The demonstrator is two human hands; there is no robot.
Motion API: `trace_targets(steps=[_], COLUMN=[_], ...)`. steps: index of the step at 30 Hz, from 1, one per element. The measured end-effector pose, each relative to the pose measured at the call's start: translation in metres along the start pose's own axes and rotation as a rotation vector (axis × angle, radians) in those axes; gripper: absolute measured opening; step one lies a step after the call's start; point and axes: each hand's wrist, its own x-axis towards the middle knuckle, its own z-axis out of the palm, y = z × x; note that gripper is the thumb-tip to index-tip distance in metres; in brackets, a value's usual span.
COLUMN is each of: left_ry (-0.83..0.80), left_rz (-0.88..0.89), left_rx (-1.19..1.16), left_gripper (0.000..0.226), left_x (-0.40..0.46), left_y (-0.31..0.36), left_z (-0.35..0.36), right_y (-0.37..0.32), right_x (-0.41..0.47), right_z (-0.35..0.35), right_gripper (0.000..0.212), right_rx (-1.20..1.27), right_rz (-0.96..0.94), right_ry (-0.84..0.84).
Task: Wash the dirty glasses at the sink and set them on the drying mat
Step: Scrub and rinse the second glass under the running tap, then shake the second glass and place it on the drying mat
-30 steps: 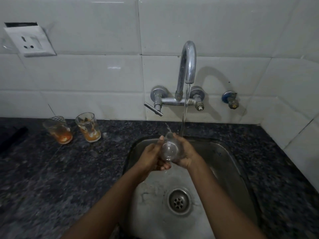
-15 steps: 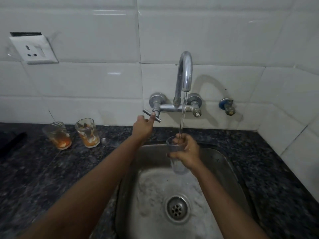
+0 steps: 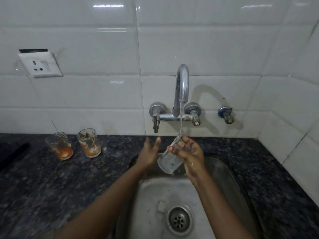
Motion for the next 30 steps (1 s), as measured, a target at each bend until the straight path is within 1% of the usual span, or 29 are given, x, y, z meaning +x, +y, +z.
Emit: trace_targets(steps=[1, 2, 3, 4, 5, 6, 7, 8, 9, 10, 11, 12, 14, 15, 17, 18, 19, 20, 21, 22, 24, 25, 27, 28, 30], left_ry=[-0.257, -0.39, -0.399, -0.351, -0.263, -0.145, -0.015, 0.096, 0.165, 0.199, 0.218, 0.242, 0.289, 0.3, 0.305, 0.303, 0.307, 0.324, 0.353, 0.387, 0.387, 0.345, 0.228, 0.181, 0.12], left_rz=[-0.159, -0.256, -0.27, -0.247, -0.196, -0.118, -0.01, 0.11, 0.218, 0.279, 0.295, 0.284, 0.202, 0.135, -0.001, -0.049, -0.077, -0.087, -0.086, -0.08, -0.085, -0.086, -0.058, -0.041, -0.019], left_rx=[-0.328, -0.568, -0.723, -0.795, -0.74, -0.565, -0.335, -0.105, 0.098, 0.242, 0.315, 0.334, 0.262, 0.175, 0.023, -0.031, -0.072, -0.091, -0.073, -0.004, 0.231, 0.326, 0.421, 0.44, 0.469], left_gripper=[0.079, 0.076, 0.067, 0.057, 0.049, 0.043, 0.037, 0.034, 0.035, 0.037, 0.039, 0.042, 0.047, 0.051, 0.062, 0.067, 0.069, 0.069, 0.066, 0.062, 0.055, 0.053, 0.057, 0.065, 0.082], left_x=[-0.017, -0.03, -0.038, -0.042, -0.047, -0.052, -0.056, -0.058, -0.06, -0.063, -0.066, -0.068, -0.072, -0.073, -0.075, -0.076, -0.077, -0.08, -0.082, -0.083, -0.082, -0.081, -0.079, -0.078, -0.08], left_y=[-0.01, -0.017, -0.021, -0.023, -0.022, -0.017, -0.015, -0.013, -0.012, -0.012, -0.011, -0.011, -0.016, -0.02, -0.029, -0.034, -0.038, -0.042, -0.045, -0.049, -0.055, -0.055, -0.054, -0.053, -0.046], left_z=[0.004, 0.005, 0.005, 0.005, 0.003, 0.001, -0.003, -0.006, -0.01, -0.013, -0.014, -0.017, -0.024, -0.029, -0.04, -0.045, -0.049, -0.051, -0.051, -0.05, -0.045, -0.039, -0.024, -0.016, -0.005], right_y=[0.002, 0.006, 0.009, 0.012, 0.017, 0.024, 0.034, 0.045, 0.051, 0.056, 0.059, 0.061, 0.064, 0.068, 0.069, 0.068, 0.063, 0.057, 0.049, 0.038, 0.014, 0.002, -0.022, -0.033, -0.052], right_x=[-0.005, -0.009, -0.015, -0.02, -0.024, -0.025, -0.025, -0.024, -0.026, -0.028, -0.031, -0.033, -0.034, -0.032, -0.03, -0.029, -0.027, -0.025, -0.024, -0.023, -0.022, -0.023, -0.029, -0.033, -0.039], right_z=[0.002, 0.003, 0.003, 0.001, -0.003, -0.006, -0.011, -0.012, -0.008, -0.003, 0.003, 0.006, 0.007, 0.002, -0.008, -0.014, -0.019, -0.023, -0.024, -0.023, -0.013, -0.003, 0.021, 0.032, 0.048], right_gripper=[0.064, 0.065, 0.067, 0.069, 0.068, 0.06, 0.05, 0.049, 0.05, 0.045, 0.038, 0.032, 0.026, 0.027, 0.035, 0.038, 0.035, 0.028, 0.02, 0.018, 0.028, 0.034, 0.034, 0.03, 0.026], right_rx=[0.061, 0.122, 0.199, 0.299, 0.416, 0.519, 0.581, 0.537, 0.441, 0.374, 0.338, 0.314, 0.336, 0.343, 0.282, 0.299, 0.324, 0.33, 0.32, 0.291, 0.215, 0.131, -0.157, -0.356, -0.73], right_rz=[0.019, 0.067, 0.118, 0.189, 0.253, 0.315, 0.387, 0.473, 0.568, 0.64, 0.699, 0.752, 0.832, 0.855, 0.878, 0.9, 0.919, 0.914, 0.891, 0.855, 0.796, 0.769, 0.698, 0.646, 0.527], right_ry=[-0.025, -0.072, -0.133, -0.173, -0.158, -0.071, 0.033, 0.12, 0.147, 0.13, 0.115, 0.097, 0.069, 0.05, 0.025, 0.046, 0.071, 0.076, 0.065, 0.036, -0.123, -0.222, -0.4, -0.466, -0.535])
